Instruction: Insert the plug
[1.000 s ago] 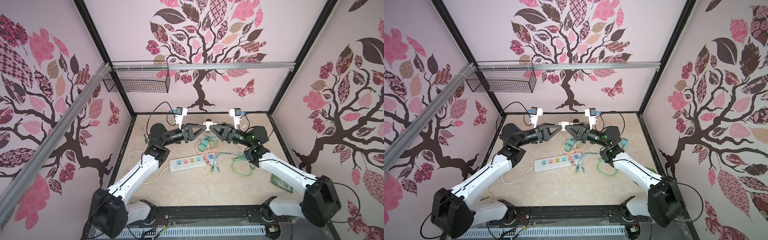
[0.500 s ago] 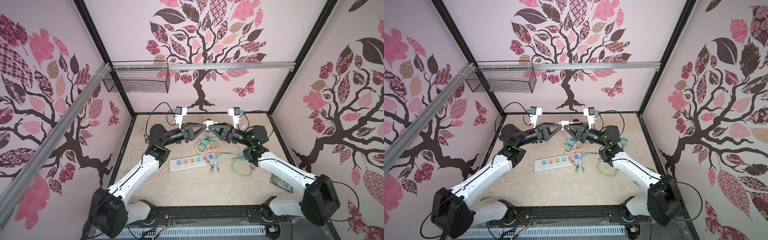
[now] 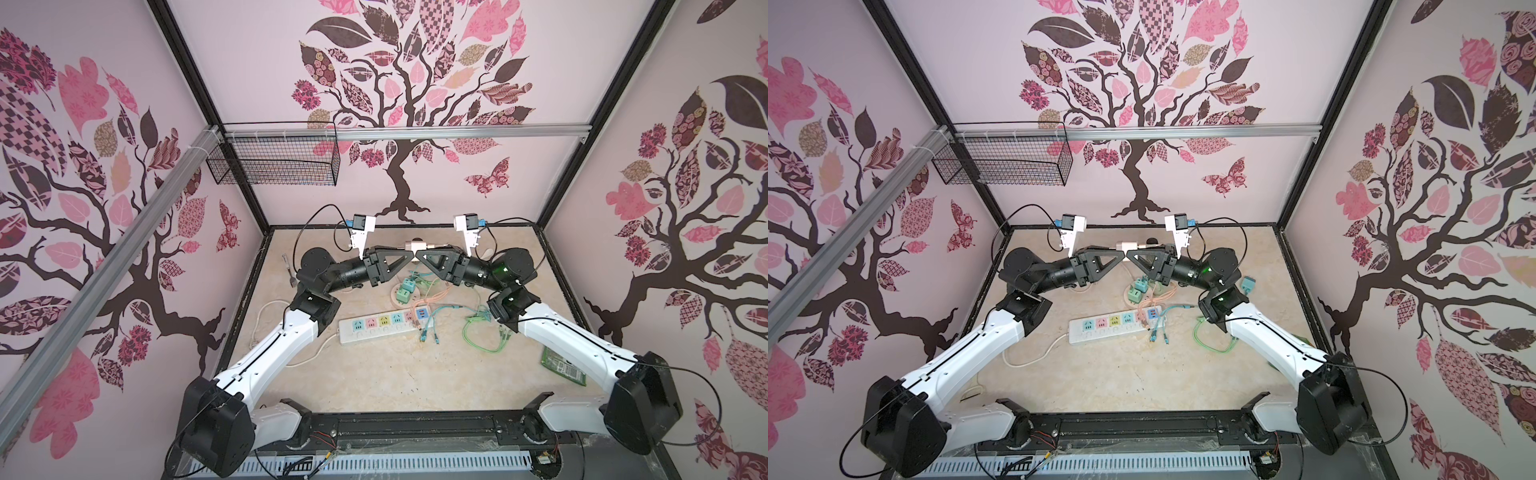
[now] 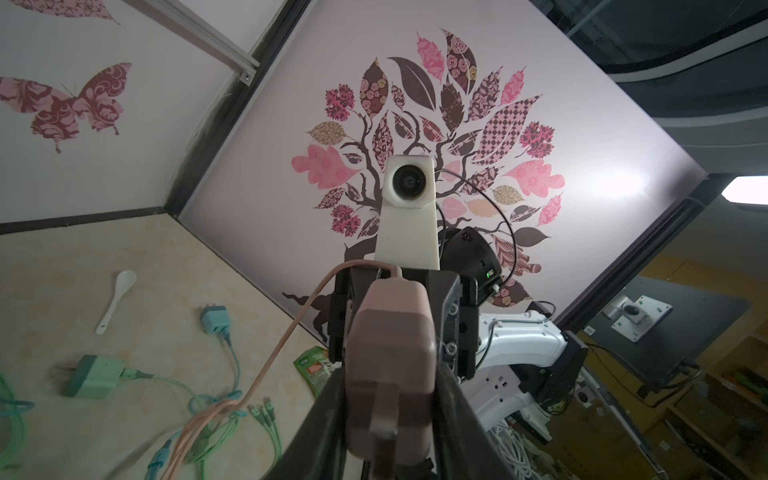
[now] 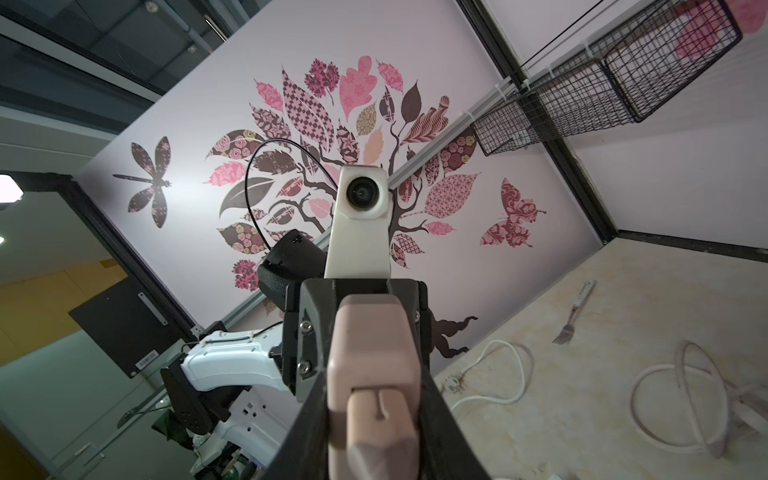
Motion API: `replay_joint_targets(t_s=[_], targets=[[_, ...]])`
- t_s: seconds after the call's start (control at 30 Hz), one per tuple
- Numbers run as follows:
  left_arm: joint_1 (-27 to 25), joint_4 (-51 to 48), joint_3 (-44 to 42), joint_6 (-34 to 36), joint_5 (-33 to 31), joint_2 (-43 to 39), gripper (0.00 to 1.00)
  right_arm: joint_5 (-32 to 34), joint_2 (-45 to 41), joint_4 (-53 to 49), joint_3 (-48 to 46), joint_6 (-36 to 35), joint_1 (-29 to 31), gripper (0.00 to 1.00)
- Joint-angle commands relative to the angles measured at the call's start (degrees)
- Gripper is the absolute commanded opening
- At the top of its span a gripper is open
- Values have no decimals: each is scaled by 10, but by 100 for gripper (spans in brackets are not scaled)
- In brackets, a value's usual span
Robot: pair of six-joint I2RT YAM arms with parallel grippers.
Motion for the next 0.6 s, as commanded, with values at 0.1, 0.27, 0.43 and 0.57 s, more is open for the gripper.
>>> replay_joint_targets(t_s=[0.1,0.27,0.43,0.57], targets=[[14,-216,13,129,-47,-84,52,23,-80,-264,77,-202,3,22],[80,-261,-30,107,-51,-149,53,31,-106,-415,109,-291,4,23],[102,-411,-33,143,-140,-174,54,6,-106,-506,130,-328,6,22],[103,-512,-44,148,-249,-159,54,20,-99,-580,142,-380,34,22]])
